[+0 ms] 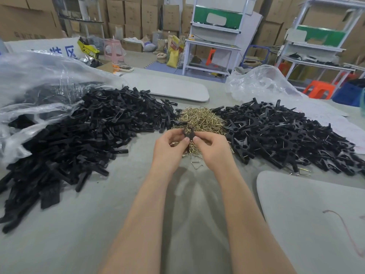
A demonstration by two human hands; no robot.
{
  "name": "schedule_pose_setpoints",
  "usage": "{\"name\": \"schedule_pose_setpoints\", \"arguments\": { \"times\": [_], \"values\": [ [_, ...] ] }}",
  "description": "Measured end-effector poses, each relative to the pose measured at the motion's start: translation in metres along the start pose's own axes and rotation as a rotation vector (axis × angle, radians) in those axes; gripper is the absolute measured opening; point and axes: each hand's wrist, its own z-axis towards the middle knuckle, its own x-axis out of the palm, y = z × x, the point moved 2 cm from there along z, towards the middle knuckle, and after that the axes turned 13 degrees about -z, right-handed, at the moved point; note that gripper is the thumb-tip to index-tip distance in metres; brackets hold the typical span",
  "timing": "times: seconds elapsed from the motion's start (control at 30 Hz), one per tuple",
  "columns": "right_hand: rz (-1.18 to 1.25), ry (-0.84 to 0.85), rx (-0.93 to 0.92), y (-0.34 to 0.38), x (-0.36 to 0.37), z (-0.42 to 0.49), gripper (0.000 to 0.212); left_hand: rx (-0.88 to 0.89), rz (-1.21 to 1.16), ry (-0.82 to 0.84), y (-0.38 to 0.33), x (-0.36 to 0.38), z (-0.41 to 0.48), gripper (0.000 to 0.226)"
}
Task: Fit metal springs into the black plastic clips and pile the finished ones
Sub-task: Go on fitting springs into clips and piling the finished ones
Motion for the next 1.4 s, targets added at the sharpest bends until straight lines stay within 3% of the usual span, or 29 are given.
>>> {"name": "schedule_pose_setpoints", "arguments": {
  "times": [0.3, 0.57, 0.7, 0.8, 0.87, 0.97, 1.03, 1.13, 1.4],
  "values": [
    [0.029, 0.036, 0.047, 0.000, -0.003, -0.002, 0.022, -0.036, -0.044, 0.049, -0.003, -0.004, -0.002, 0.024],
    [0.655, 0.368, 0.227, -0.001, -0.017, -0.008, 0.026, -0.203, -0.282, 0.182, -0.014, -0.003, -0.007, 0.018],
    [0.787, 0.375, 0.362, -0.002, -0.018, -0.008, 0.010, -0.226, -0.303, 0.218, -0.015, -0.005, -0.007, 0.008],
    [0.835, 0.318, 0.444, -0.002, -0.012, -0.005, 0.006, -0.206, -0.266, 0.219, -0.016, -0.005, -0.006, 0.022],
    [0.709, 0.222, 0.419, -0.003, -0.009, -0.002, 0.013, -0.178, -0.315, 0.118, -0.016, -0.006, -0.004, 0.019],
    [0.067, 0.060, 0.224, -0.008, -0.005, -0.001, 0.017, -0.186, -0.701, -0.125, -0.019, -0.017, 0.002, 0.011],
    [-0.262, 0.108, 0.113, -0.006, 0.004, -0.003, 0.016, -0.232, -0.951, -0.235, -0.021, -0.025, 0.004, 0.017],
    [-0.565, 0.261, 0.052, -0.004, 0.026, -0.005, 0.028, -0.317, -1.119, -0.286, -0.024, -0.029, 0.001, 0.014],
    [-0.594, 0.132, 0.017, -0.004, 0.041, -0.009, 0.018, -0.444, -1.090, -0.340, -0.018, -0.024, -0.002, 0.018]
  ]
}}
